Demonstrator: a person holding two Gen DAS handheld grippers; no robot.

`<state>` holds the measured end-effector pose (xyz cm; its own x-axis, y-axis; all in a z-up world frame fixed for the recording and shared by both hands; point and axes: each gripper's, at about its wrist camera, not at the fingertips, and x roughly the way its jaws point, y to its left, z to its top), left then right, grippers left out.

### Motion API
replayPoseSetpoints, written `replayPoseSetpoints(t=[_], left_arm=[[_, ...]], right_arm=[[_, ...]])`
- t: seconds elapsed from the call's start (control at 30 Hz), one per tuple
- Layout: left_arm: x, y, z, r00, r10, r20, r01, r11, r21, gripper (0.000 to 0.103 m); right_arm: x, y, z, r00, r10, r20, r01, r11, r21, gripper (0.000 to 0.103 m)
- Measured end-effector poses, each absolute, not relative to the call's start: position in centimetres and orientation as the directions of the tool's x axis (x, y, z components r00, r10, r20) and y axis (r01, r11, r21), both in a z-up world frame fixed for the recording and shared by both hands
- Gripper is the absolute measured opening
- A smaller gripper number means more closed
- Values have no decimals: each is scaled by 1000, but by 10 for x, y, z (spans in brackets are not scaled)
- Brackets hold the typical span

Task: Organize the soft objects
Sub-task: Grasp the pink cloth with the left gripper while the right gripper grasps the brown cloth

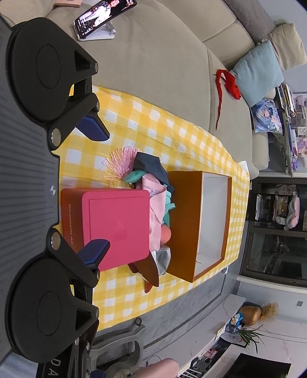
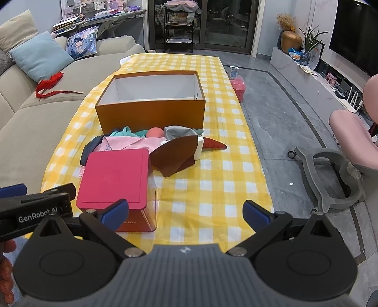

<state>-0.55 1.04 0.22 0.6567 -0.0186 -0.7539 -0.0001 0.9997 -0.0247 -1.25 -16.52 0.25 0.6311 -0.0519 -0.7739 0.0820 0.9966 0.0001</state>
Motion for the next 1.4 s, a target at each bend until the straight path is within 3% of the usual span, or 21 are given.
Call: replayPoseSetpoints(t=[0.47,0.7,0.83,0.9,1.17,1.4], left_arm=[[19,13,24,669,-33,-742,32,999,-15,103],[55,19,18,638,-100,-764,109,993,-39,103],[80,24,6,609,-168,-776,168,982,-80,102],[98,26,-3,582,-199,-789,194,976,-104,88],[163,26,-43,455,-339,-823,315,926,-207,63],[213,10,-76,409,-292,-864,383,915,-127,63]], right_arm=[[10,-166,20,641,-41,-767,79,997,12,101],[47,-168,16,636,24,-772,35,998,60,99],[76,-171,7,616,74,-785,-2,996,93,83],[92,-173,-1,593,102,-798,-15,993,116,80],[163,-186,-49,480,153,-864,10,984,180,68],[207,-190,-92,415,171,-894,74,973,220,63]])
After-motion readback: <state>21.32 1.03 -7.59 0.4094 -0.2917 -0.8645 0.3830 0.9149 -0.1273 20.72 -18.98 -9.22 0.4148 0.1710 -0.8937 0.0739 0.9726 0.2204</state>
